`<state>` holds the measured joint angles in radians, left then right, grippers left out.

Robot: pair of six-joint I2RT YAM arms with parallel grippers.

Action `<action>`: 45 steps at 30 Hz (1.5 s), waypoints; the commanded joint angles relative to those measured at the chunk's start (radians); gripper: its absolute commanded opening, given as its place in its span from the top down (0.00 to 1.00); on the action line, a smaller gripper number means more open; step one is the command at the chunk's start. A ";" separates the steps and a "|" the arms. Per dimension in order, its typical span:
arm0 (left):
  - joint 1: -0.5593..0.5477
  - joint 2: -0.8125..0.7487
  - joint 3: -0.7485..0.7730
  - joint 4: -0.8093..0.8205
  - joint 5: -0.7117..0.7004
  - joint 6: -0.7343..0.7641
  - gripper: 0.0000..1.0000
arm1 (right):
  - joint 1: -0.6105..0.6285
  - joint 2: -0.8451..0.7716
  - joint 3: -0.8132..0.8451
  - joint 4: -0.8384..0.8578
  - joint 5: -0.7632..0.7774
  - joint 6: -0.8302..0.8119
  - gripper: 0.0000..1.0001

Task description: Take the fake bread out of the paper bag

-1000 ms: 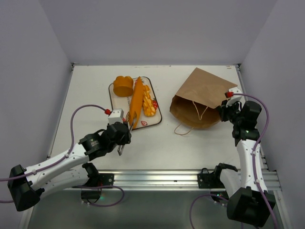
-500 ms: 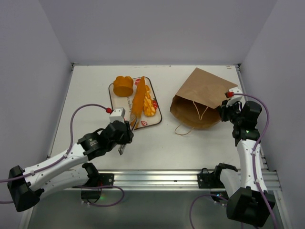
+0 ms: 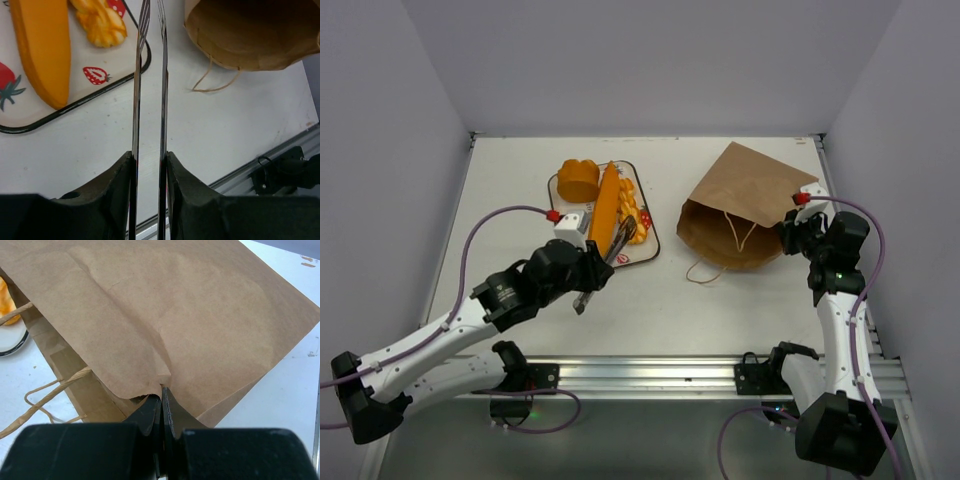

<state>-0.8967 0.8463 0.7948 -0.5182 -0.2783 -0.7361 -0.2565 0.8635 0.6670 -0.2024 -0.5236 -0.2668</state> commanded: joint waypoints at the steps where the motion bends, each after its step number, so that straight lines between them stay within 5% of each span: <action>1: 0.002 0.033 0.017 0.131 0.166 0.033 0.67 | -0.010 -0.004 0.014 -0.003 -0.032 -0.011 1.00; 11: -0.151 0.132 0.007 0.349 0.274 0.089 0.70 | -0.012 0.072 0.224 -0.192 -0.176 0.038 1.00; 15: -0.171 0.183 0.000 0.415 0.257 0.098 0.70 | -0.012 0.130 0.322 -0.316 -0.289 -0.070 1.00; 35: -0.171 0.546 0.121 0.575 0.074 0.260 0.71 | -0.010 0.144 0.189 -0.471 -0.296 -0.431 1.00; 45: -0.171 0.709 0.216 0.603 -0.093 0.392 0.64 | -0.009 0.112 0.178 -0.509 -0.311 -0.483 1.00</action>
<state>-1.0630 1.5215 0.9409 0.0082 -0.2741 -0.4248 -0.2680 1.0092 0.8513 -0.6727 -0.8024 -0.7177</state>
